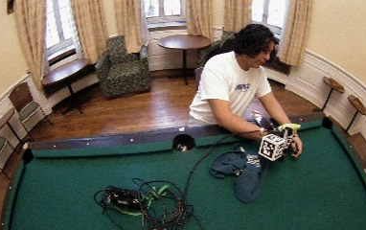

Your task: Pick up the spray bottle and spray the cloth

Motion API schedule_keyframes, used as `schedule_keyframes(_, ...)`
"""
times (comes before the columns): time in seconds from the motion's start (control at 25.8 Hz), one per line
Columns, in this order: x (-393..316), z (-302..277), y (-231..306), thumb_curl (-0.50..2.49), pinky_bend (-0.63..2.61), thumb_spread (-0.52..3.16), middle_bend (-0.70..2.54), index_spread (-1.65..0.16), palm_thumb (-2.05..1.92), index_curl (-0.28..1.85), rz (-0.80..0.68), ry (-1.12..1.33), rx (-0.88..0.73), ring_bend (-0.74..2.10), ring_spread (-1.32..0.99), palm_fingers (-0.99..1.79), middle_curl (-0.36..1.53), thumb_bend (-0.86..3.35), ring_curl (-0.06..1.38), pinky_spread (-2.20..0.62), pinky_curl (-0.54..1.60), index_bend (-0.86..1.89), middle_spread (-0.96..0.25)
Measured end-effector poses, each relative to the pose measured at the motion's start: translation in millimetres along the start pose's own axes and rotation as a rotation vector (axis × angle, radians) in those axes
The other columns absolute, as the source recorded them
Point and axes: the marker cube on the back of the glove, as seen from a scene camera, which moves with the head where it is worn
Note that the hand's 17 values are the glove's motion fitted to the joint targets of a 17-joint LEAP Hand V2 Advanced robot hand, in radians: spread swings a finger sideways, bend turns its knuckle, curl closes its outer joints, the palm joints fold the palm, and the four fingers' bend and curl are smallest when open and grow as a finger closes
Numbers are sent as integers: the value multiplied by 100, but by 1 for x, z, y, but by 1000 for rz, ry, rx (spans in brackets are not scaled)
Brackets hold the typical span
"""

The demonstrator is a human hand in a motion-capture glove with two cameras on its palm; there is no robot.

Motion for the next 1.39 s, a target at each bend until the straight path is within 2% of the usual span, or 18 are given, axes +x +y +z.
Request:
schedule_keyframes(0.27, 7, 11, -25, 85, 38, 27, 68, -26, 88, 60, 8, -6, -6, 72, -24, 140, 56, -3, 48, -33, 39, 46, -22)
schedule_keyframes(0.58, 10, 14, -19, 85, 38, 30, 66, -26, 88, 59, 86, -108, -243, 67, -22, 131, 55, -3, 47, -32, 39, 42, -21)
schedule_keyframes(0.85, 10, 8, -14, 84, 37, 41, 62, -27, 90, 58, 111, -117, -311, 65, -19, 125, 54, -3, 46, -25, 38, 33, -21)
schedule_keyframes(1.01, 12, 5, -9, 82, 26, 46, 61, -28, 91, 57, 129, -121, -343, 62, -17, 114, 53, -3, 45, -17, 36, 31, -21)
schedule_keyframes(1.2, 18, -10, -1, 77, 15, 62, 56, -30, 85, 54, 140, -56, -351, 53, -17, 100, 51, -5, 42, -6, 33, 23, -22)
schedule_keyframes(1.39, 18, -40, 11, 70, 20, 76, 43, -34, 82, 48, 150, 60, -340, 48, -16, 86, 46, -4, 41, 0, 34, 12, -21)
